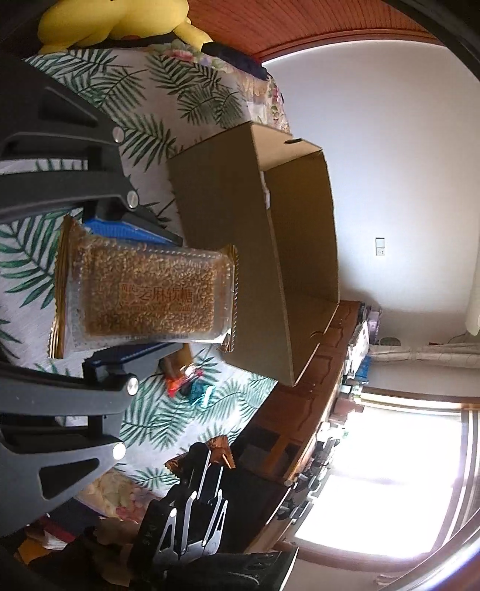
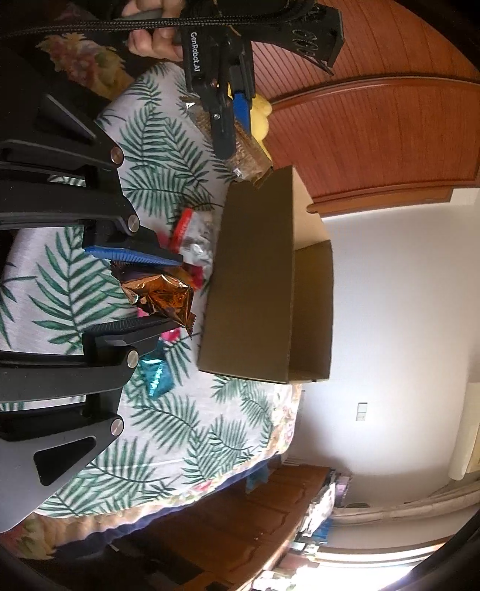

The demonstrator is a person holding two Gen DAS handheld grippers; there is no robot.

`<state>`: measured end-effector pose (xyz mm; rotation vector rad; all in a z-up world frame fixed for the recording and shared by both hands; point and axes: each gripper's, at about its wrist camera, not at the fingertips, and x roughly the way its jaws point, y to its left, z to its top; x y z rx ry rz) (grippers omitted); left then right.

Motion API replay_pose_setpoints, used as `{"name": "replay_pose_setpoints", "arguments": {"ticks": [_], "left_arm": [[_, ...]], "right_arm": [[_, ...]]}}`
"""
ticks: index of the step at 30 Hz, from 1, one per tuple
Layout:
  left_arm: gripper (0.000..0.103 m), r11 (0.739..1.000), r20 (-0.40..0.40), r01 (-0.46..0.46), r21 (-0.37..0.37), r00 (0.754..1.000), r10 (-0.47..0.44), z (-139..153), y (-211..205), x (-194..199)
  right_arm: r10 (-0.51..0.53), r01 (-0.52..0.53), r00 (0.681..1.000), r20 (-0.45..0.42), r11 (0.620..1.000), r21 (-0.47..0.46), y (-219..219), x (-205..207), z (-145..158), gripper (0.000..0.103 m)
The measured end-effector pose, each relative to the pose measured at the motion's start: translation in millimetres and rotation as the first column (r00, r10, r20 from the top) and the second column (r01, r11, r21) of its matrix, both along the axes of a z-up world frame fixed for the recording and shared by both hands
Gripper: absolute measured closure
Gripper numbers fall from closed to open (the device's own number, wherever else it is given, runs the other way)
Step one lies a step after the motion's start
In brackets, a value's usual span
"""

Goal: Organize snacks
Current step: 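Carry sesame-bar packet and gold foil candy over the cardboard box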

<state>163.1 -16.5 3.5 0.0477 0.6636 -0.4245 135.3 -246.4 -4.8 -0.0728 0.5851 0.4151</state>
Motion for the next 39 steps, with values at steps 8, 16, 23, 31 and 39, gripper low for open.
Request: {"name": "replay_pose_setpoints", "arguments": {"ticks": [8, 16, 23, 31, 39], "left_arm": [[0.057, 1.0, 0.024, -0.029, 0.01, 0.999, 0.028, 16.0, 11.3, 16.4], [0.057, 0.998, 0.035, -0.058, 0.015, 0.998, 0.057, 27.8, 23.9, 35.1], [0.057, 0.998, 0.011, -0.067, 0.01, 0.998, 0.067, 24.3, 29.1, 58.2], [0.057, 0.993, -0.01, -0.107, 0.047, 0.994, 0.108, 21.1, 35.3, 82.8], [0.057, 0.991, -0.02, -0.125, 0.045, 0.992, 0.126, 24.0, 33.7, 108.4]], "right_arm": [[-0.016, 0.016, 0.999, 0.034, 1.0, -0.011, -5.8, 13.9, 20.8, 0.079], [-0.016, 0.016, 0.999, 0.047, 1.0, -0.006, -5.7, 31.4, 35.5, 0.078], [-0.007, 0.008, 0.999, 0.047, 0.999, -0.031, 9.2, 51.2, 37.8, 0.078], [-0.004, 0.005, 1.0, 0.028, 0.999, -0.034, 23.6, 77.3, 36.0, 0.078], [-0.02, 0.02, 1.0, -0.003, 0.999, -0.03, 31.8, 108.2, 35.4, 0.078]]}}
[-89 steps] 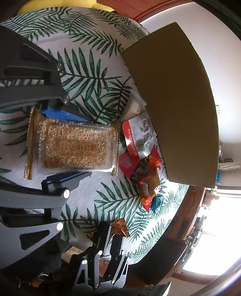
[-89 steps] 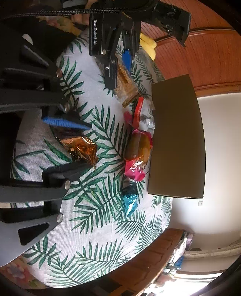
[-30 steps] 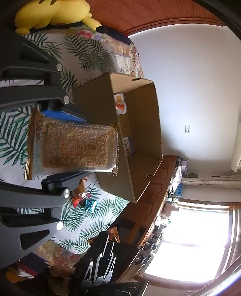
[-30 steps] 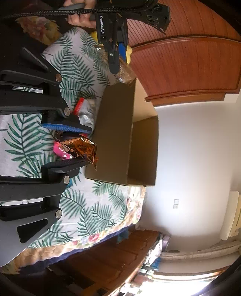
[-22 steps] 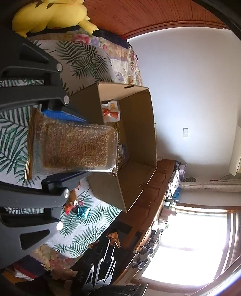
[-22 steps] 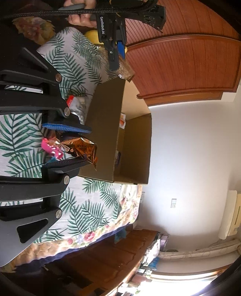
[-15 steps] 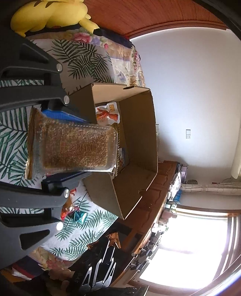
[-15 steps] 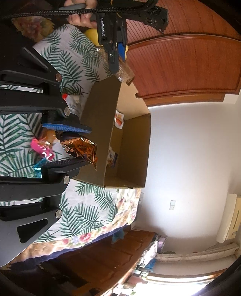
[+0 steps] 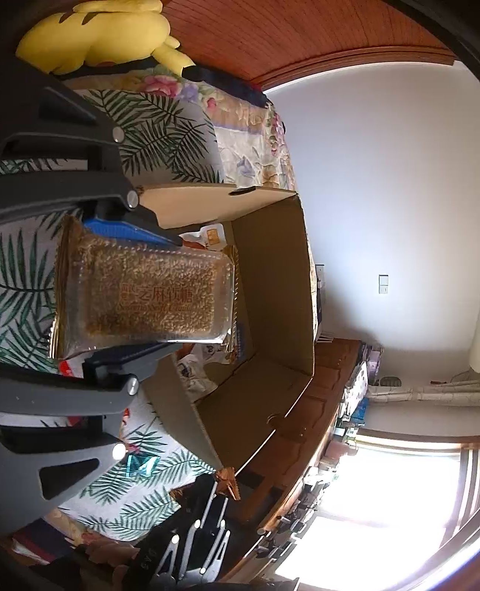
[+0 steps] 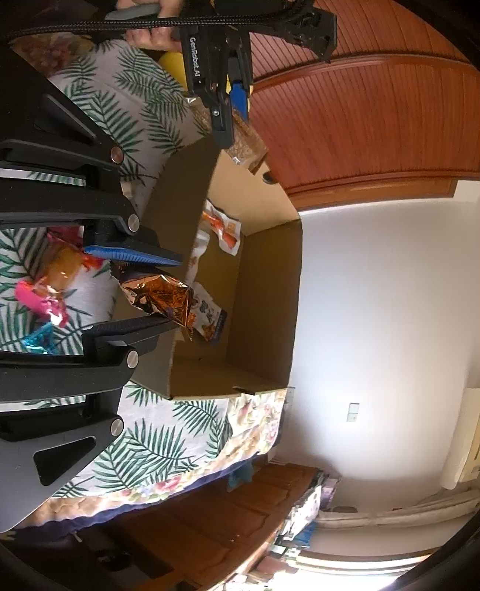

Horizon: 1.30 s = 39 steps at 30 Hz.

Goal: Organize snacks
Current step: 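Carry sesame-bar packet and gold foil candy over the cardboard box, then open both tools to drop the packets into the box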

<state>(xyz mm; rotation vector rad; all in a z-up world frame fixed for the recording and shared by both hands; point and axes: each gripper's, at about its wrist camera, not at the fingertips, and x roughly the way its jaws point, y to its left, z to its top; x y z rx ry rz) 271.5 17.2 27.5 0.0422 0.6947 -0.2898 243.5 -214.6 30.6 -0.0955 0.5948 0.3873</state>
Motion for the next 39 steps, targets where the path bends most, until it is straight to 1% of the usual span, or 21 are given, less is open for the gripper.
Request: {"name": "replay_pose_setpoints", "arguments": {"ticks": [2, 5, 11, 18, 23, 27, 28, 29, 35, 39], "left_arm": [[0.057, 1.0, -0.01, -0.001, -0.013, 1.0, 0.001, 0.0, -0.2, 6.7], [0.057, 1.0, -0.008, -0.004, 0.001, 1.0, 0.004, 1.0, -2.7, 13.6], [0.057, 1.0, -0.021, -0.019, 0.006, 1.0, 0.019, 2.8, -5.7, 25.9], [0.055, 0.999, -0.012, -0.041, 0.036, 0.999, 0.041, -3.7, -12.2, 35.9], [0.052, 0.998, -0.005, -0.056, 0.007, 0.998, 0.056, -8.1, -9.2, 40.6], [0.051, 0.998, 0.006, -0.063, 0.006, 0.998, 0.063, -6.8, -9.6, 41.8], [0.049, 0.998, 0.008, -0.059, -0.001, 0.998, 0.059, -6.0, -9.7, 40.9], [0.047, 0.999, 0.012, -0.051, -0.007, 0.999, 0.051, -4.4, -10.3, 39.1], [0.046, 1.0, 0.063, -0.007, 0.006, 0.998, 0.006, 7.8, -20.4, 23.1], [0.046, 1.0, 0.079, 0.023, -0.017, 0.997, -0.021, 16.8, -28.6, 13.5]], "right_arm": [[-0.002, 0.003, 1.0, -0.014, 1.0, 0.01, 0.4, 7.7, -0.2, 0.078], [0.0, 0.002, 0.999, -0.051, 0.999, 0.053, -1.0, 20.4, -0.7, 0.078], [-0.014, 0.02, 0.995, -0.094, 0.998, 0.065, 1.3, 42.3, -1.5, 0.078], [-0.048, 0.054, 0.992, -0.12, 0.997, 0.048, 3.8, 60.0, -5.3, 0.078], [-0.056, 0.06, 0.99, -0.131, 0.998, 0.026, 5.9, 65.9, -5.7, 0.078], [-0.065, 0.069, 0.987, -0.145, 0.997, 0.023, 7.9, 71.0, -5.1, 0.077], [-0.066, 0.07, 0.987, -0.146, 0.997, 0.022, 8.7, 71.6, -5.5, 0.073], [-0.07, 0.074, 0.986, -0.148, 0.997, 0.019, 9.3, 72.3, -6.1, 0.064], [-0.047, 0.052, 0.991, -0.123, 0.998, 0.039, 13.0, 63.0, -2.3, 0.063], [-0.025, 0.032, 0.994, -0.102, 0.997, 0.066, 11.2, 52.0, 4.9, 0.063]]}}
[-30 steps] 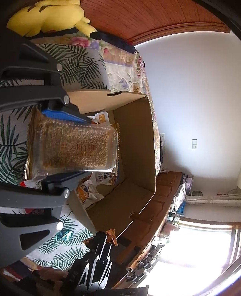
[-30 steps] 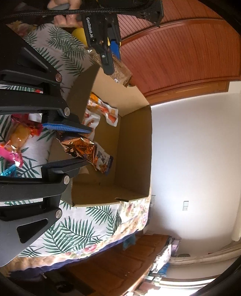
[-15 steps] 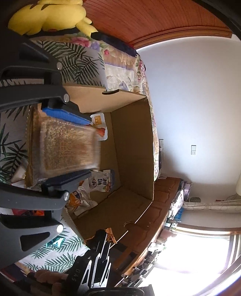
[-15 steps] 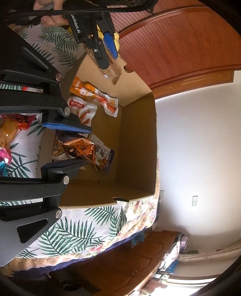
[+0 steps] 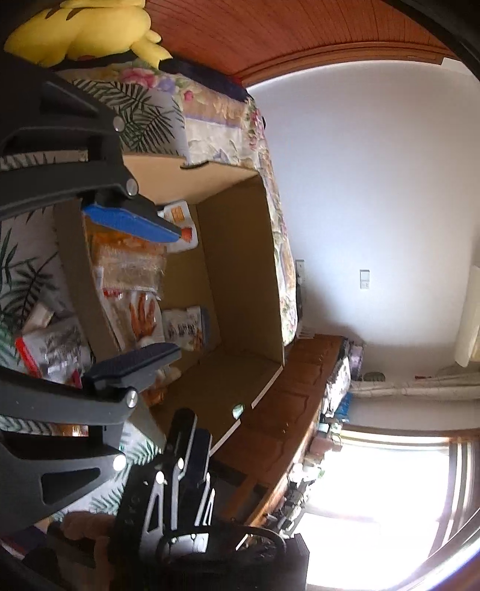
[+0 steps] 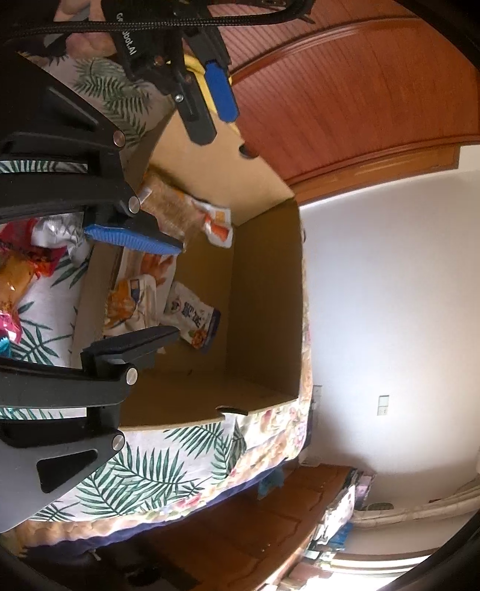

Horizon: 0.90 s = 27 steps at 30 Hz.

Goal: Organize snacks
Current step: 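Open both tools to drop the packets into the box, then move right tool to pink-edged packet while left tool approaches white red-printed packet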

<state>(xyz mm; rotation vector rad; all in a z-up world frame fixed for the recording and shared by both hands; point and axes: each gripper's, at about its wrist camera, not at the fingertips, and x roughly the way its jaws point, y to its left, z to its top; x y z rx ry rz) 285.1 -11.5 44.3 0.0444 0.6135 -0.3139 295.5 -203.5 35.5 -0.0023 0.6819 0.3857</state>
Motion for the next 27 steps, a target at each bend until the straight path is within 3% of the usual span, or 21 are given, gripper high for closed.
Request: {"name": "replay_pose_setpoints", "arguments": {"ticks": [8, 16, 23, 27], "left_arm": [[0.046, 0.998, 0.014, 0.055, -0.024, 0.998, -0.055, 9.8, -11.1, -30.2], [0.046, 0.996, 0.002, 0.091, -0.013, 0.996, -0.091, 14.9, -16.9, -63.0], [0.046, 0.993, 0.012, 0.114, 0.02, 0.993, -0.114, 8.0, -20.8, -83.3], [0.045, 0.991, -0.006, 0.132, 0.003, 0.991, -0.132, -3.5, -17.9, -91.4]], "right_arm": [[0.051, -0.052, 0.998, 0.028, 0.998, 0.02, -15.7, -38.2, 7.3, 0.063], [0.107, -0.106, 0.994, 0.021, 0.994, -0.026, -23.6, -72.4, 1.6, 0.063], [0.141, -0.142, 0.99, -0.02, 0.989, -0.049, -20.3, -81.7, -22.9, 0.063], [0.145, -0.148, 0.988, -0.057, 0.988, -0.054, -19.5, -77.2, -43.2, 0.063]]}}
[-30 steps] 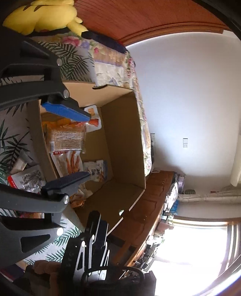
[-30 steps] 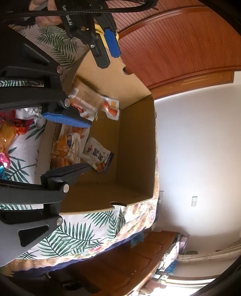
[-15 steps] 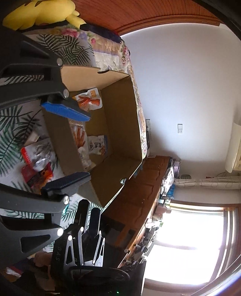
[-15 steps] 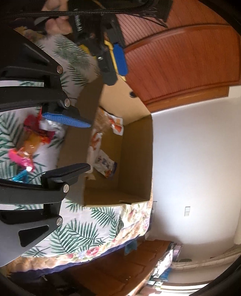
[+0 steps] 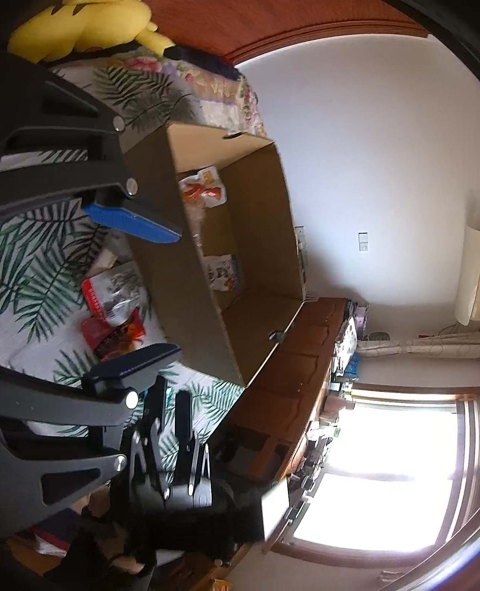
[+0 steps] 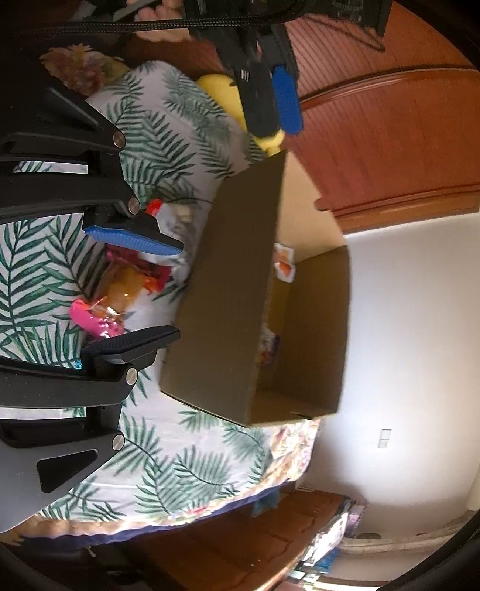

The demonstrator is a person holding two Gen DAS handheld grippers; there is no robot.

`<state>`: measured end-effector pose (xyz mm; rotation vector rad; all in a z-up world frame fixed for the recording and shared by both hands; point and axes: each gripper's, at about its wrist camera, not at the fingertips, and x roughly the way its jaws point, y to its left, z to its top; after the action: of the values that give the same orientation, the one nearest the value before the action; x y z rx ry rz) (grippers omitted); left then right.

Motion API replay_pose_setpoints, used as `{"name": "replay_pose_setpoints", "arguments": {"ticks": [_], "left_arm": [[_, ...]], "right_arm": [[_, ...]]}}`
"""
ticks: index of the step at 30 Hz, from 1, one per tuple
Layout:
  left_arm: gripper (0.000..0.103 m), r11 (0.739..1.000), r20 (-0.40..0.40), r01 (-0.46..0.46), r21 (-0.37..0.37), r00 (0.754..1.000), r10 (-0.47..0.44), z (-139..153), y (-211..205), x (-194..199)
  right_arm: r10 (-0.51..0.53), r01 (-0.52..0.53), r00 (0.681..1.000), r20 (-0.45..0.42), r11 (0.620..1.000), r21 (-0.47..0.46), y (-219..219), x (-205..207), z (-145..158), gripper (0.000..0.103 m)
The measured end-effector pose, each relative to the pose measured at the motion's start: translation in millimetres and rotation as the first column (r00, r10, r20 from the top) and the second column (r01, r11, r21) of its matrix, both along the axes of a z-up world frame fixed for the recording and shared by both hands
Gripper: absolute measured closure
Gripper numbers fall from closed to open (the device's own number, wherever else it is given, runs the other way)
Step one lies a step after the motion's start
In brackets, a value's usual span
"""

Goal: Organize snacks
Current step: 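Move right tool to pink-edged packet while left tool approaches white red-printed packet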

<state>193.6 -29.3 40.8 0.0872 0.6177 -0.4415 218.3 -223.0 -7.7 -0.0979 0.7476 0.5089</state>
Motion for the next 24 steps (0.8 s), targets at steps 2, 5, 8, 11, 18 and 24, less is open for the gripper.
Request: {"name": "replay_pose_setpoints", "arguments": {"ticks": [2, 5, 8, 11, 18, 24], "left_arm": [[0.045, 1.0, -0.011, 0.006, -0.007, 1.0, -0.006, -7.0, 0.9, -3.2], [0.045, 1.0, -0.022, 0.014, -0.007, 1.0, -0.014, -17.2, -0.5, -7.9], [0.045, 1.0, -0.029, 0.018, 0.004, 0.999, -0.018, -27.0, -2.3, -10.4], [0.045, 1.0, -0.035, 0.019, 0.018, 0.999, -0.018, -36.5, -4.8, -10.3], [0.045, 1.0, -0.071, 0.0, 0.025, 0.997, 0.002, -58.1, -2.1, -4.4], [0.045, 1.0, -0.109, -0.016, 0.02, 0.994, 0.018, -75.1, 1.1, 5.6]], "right_arm": [[0.001, -0.001, 1.0, -0.02, 1.0, 0.0, 1.5, 3.5, -10.8, 0.063], [0.003, -0.003, 0.999, -0.045, 1.0, 0.003, 4.4, 7.9, -24.8, 0.063], [0.007, -0.007, 0.998, -0.067, 1.0, 0.001, 7.2, 12.2, -38.1, 0.063], [0.012, -0.012, 0.996, -0.089, 1.0, 0.001, 8.2, 17.5, -48.7, 0.063], [0.047, -0.045, 0.99, -0.135, 0.999, 0.024, 2.2, 22.6, -55.6, 0.062], [0.085, -0.089, 0.987, -0.134, 0.996, -0.018, 0.3, 12.5, -56.0, 0.061]]}}
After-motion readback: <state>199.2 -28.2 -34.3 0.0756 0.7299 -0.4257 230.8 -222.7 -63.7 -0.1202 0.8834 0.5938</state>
